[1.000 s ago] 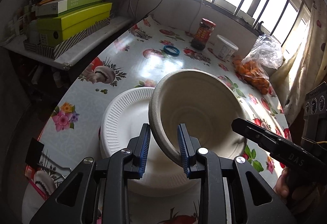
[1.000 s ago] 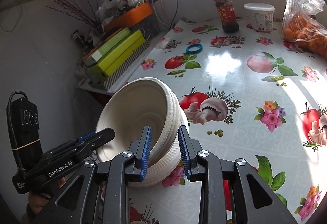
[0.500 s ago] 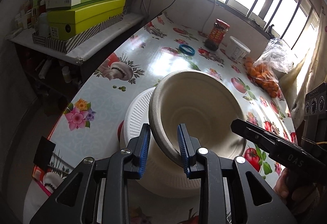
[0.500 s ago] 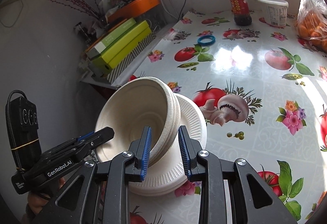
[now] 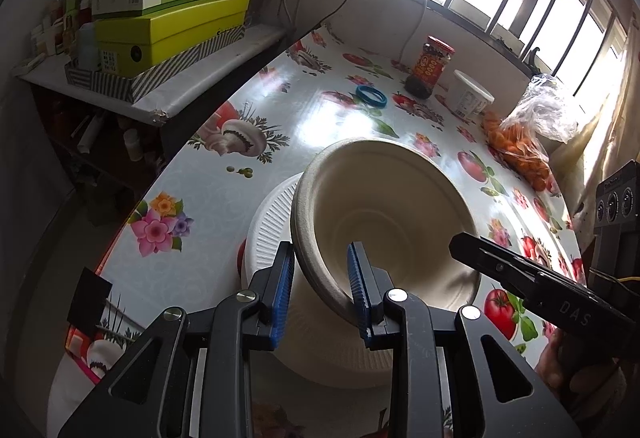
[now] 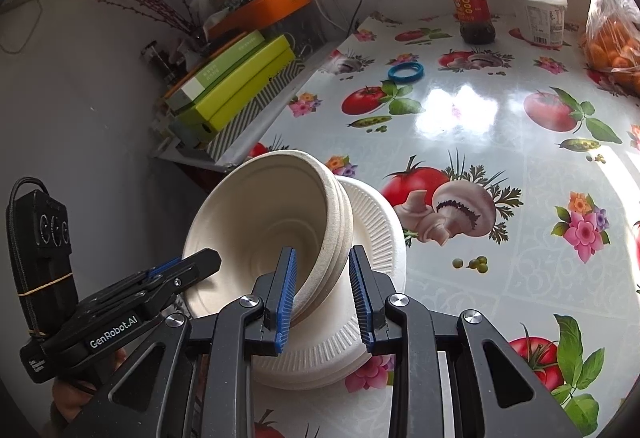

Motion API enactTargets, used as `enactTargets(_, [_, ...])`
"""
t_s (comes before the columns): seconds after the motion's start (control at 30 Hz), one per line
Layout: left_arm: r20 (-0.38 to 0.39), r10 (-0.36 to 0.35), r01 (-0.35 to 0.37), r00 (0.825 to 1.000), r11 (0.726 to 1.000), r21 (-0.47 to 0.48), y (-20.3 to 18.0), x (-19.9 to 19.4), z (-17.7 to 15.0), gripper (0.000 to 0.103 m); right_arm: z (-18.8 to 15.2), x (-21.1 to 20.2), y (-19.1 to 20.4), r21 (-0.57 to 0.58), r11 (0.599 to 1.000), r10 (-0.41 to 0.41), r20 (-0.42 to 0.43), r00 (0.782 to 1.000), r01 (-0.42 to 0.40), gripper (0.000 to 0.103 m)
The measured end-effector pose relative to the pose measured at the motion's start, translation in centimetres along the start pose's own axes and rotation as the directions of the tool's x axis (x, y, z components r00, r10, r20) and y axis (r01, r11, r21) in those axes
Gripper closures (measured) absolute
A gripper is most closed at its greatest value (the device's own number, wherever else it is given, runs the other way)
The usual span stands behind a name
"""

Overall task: Organize plates and bowls
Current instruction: 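Lower the nested bowls onto the white plate stack with the left gripper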

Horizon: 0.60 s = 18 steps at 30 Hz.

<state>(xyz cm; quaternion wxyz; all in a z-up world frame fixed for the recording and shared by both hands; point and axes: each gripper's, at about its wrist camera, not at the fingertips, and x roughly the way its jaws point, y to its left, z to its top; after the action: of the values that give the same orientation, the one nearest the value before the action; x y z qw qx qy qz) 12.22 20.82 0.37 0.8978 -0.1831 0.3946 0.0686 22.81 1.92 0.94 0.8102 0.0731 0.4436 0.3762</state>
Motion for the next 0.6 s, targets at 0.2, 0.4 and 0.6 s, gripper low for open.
enactTargets(0.2, [0.007, 0.004, -0.004, 1.0, 1.0, -0.003, -0.06, 0.05, -0.04, 0.074, 0.03, -0.06, -0.05, 0.009, 1.0, 0.002, -0.003, 1.0, -0.002, 0.076])
enactTargets(0.4, [0.009, 0.013, -0.013, 1.0, 1.0, -0.004, -0.01, -0.11, -0.06, 0.072, -0.07, -0.16, -0.34, 0.025, 1.0, 0.001, -0.001, 1.0, -0.001, 0.072])
enactTargets(0.6, [0.013, 0.027, -0.027, 1.0, 1.0, -0.001, 0.18, -0.28, -0.28, 0.067, -0.17, -0.48, -0.66, 0.035, 0.999, 0.003, 0.006, 1.0, -0.003, 0.064])
